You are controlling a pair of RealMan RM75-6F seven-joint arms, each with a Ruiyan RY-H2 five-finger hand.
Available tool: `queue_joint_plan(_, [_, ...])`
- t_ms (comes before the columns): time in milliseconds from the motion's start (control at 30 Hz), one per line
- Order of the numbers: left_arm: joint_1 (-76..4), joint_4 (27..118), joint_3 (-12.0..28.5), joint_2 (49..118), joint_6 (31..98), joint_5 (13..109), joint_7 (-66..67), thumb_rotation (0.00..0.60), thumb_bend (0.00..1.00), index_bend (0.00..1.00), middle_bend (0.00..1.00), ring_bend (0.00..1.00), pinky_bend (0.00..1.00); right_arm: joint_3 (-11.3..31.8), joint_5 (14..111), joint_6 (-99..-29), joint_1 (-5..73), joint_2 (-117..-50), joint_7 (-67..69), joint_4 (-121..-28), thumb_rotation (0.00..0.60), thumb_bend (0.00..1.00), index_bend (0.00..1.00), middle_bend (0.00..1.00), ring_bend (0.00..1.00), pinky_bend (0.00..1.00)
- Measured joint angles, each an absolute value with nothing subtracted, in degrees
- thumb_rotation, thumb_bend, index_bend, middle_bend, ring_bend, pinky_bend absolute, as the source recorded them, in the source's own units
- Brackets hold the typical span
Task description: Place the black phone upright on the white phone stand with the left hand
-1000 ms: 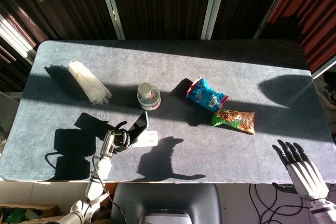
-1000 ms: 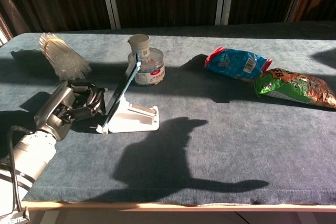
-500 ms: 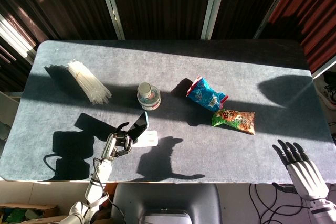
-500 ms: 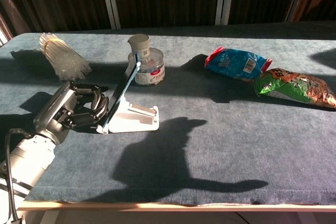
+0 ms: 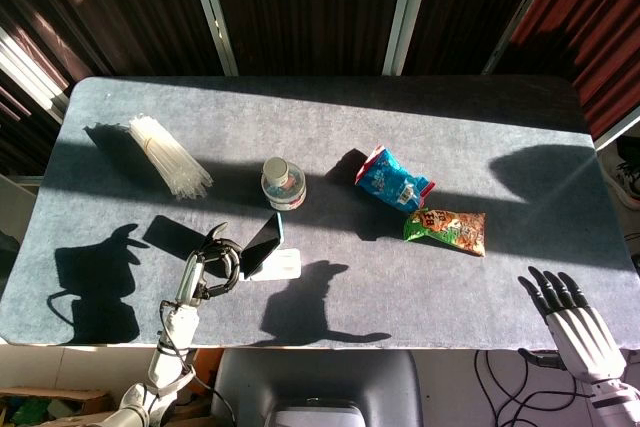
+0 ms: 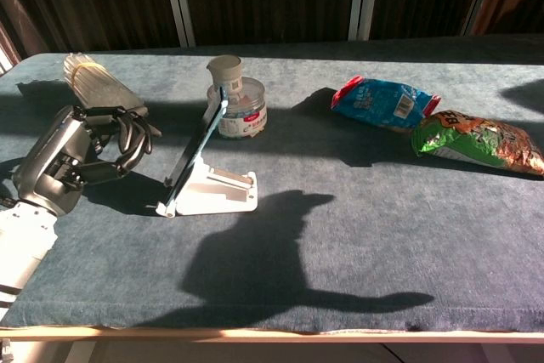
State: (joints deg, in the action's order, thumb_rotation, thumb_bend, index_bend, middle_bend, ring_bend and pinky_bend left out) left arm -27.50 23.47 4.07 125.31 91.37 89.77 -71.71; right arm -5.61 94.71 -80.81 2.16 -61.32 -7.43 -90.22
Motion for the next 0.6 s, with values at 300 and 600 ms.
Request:
queue_joint_plan(300, [-28.74,35.51,4.96,117.78,96.65,91.22,-70.23,0.600,0.39,0.32,0.52,0.22,0.01,-5.67,94.57,-80.25,2.26,-61.65,-8.45,-90.42,0.600,0.11,0.00,0.00,0.00,0.00])
queue_joint_plan(600, [-34.17,55.56,6.03,107.58,89.28,92.53,-58.33,0.600,0.40,0.13,0.36,0.05,0.00,-5.52,94.20,-79.88,2.48,-61.51,-8.31,-90.50,0.600,0.11,0.00,0.00,0.00,0.00])
